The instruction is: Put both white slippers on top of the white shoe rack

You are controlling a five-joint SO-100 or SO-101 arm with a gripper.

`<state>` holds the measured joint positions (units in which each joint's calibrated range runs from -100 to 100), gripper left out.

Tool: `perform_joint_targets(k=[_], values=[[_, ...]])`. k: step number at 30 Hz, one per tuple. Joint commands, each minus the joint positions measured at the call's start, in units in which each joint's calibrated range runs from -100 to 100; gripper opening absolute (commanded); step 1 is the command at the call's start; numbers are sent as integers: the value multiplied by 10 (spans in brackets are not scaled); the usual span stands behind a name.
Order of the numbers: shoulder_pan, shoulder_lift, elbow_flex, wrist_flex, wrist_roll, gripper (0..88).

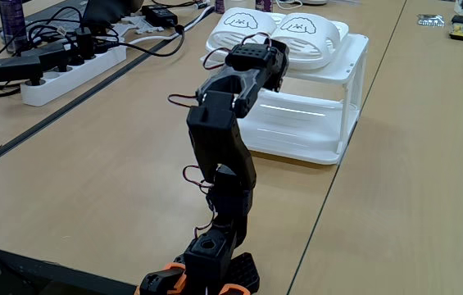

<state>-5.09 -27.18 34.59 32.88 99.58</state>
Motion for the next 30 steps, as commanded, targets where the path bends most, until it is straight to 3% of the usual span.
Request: perform_joint_targets(k=[1, 13, 24, 30], values=[[-3, 5, -61, -6, 4, 8], [3, -10, -30, -6, 4, 8], [3, -322, 245, -11, 4, 8], [4, -451, 481, -221, 4, 8]])
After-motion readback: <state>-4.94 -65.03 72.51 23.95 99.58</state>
